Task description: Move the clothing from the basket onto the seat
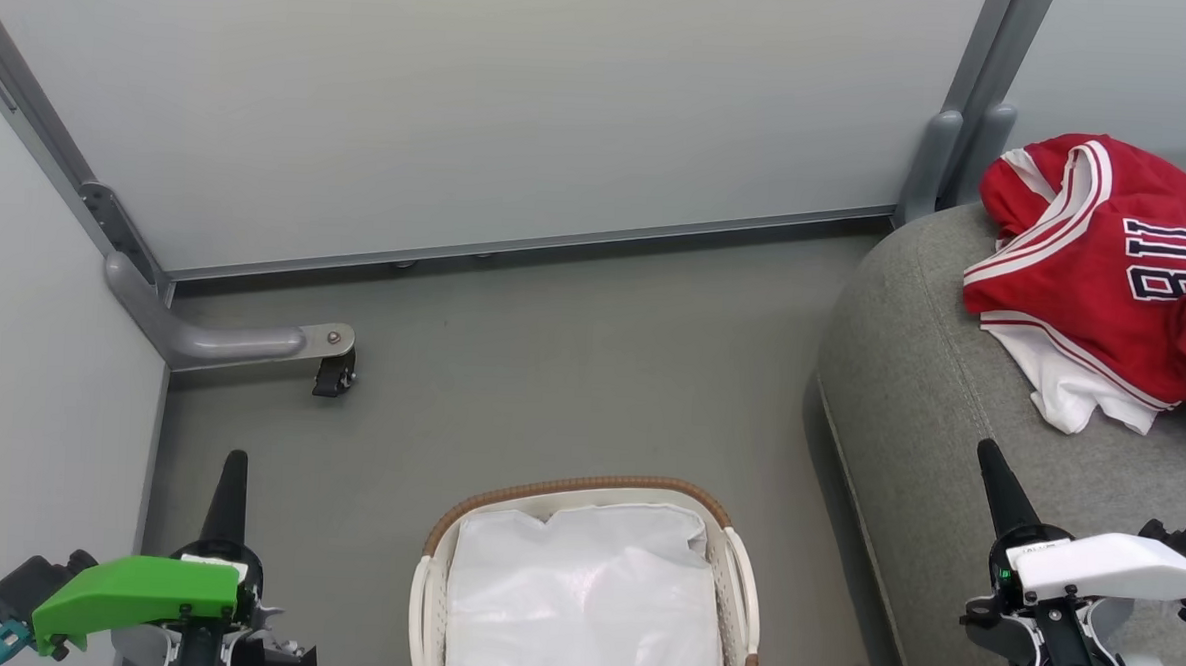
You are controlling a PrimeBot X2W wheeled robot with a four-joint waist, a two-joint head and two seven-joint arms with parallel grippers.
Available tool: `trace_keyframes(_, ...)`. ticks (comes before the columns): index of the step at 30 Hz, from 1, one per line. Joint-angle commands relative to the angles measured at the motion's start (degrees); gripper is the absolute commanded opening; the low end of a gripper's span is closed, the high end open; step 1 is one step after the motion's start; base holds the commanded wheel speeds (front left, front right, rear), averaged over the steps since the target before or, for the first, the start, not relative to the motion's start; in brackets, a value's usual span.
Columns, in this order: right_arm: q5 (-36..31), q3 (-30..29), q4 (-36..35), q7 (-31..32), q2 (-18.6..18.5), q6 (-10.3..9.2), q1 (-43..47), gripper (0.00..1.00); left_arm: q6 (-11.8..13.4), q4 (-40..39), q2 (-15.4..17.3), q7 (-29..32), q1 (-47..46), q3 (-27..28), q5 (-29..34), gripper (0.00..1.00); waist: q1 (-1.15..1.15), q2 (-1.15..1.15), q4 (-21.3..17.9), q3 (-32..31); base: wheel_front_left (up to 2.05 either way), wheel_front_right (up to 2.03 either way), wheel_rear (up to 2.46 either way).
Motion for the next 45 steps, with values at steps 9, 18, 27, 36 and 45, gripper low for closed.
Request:
trace_keyframes(9,5.5,-0.6,-1.1,1.5,-0.4,-0.02,0.7,0.0,-0.5,-0.9,0.3,1.4,-1.5,1.0,-4.8,0.0,0.0,0.0,0.0,-0.4,0.0,0.0,0.0)
trace_keyframes(18,9.5,-1.0,-1.5,2.6,-0.4,-0.01,0.9,0.0,-0.6,-1.2,0.3,2.4,-1.5,1.6,-8.2,0.0,0.0,0.0,0.1,-0.7,0.0,0.0,0.0)
trace_keyframes(27,13.4,-1.4,-1.9,3.6,-0.5,-0.01,1.1,0.0,-0.8,-1.5,0.4,3.5,-1.7,2.2,-11.5,0.0,0.0,0.0,0.1,-1.0,0.0,0.0,0.0)
trace_keyframes(36,16.9,-1.7,-2.3,4.5,-0.5,-0.02,1.4,0.0,-1.0,-1.7,0.4,4.3,-1.8,2.7,-14.5,0.0,0.0,0.0,0.1,-1.3,0.0,0.0,0.0)
trace_keyframes(45,18.9,-1.9,-2.5,5.0,-0.5,-0.01,1.5,0.0,-1.1,-1.8,0.4,4.9,-1.8,2.9,-16.1,0.0,0.0,0.0,0.2,-1.6,0.0,0.0,0.0)
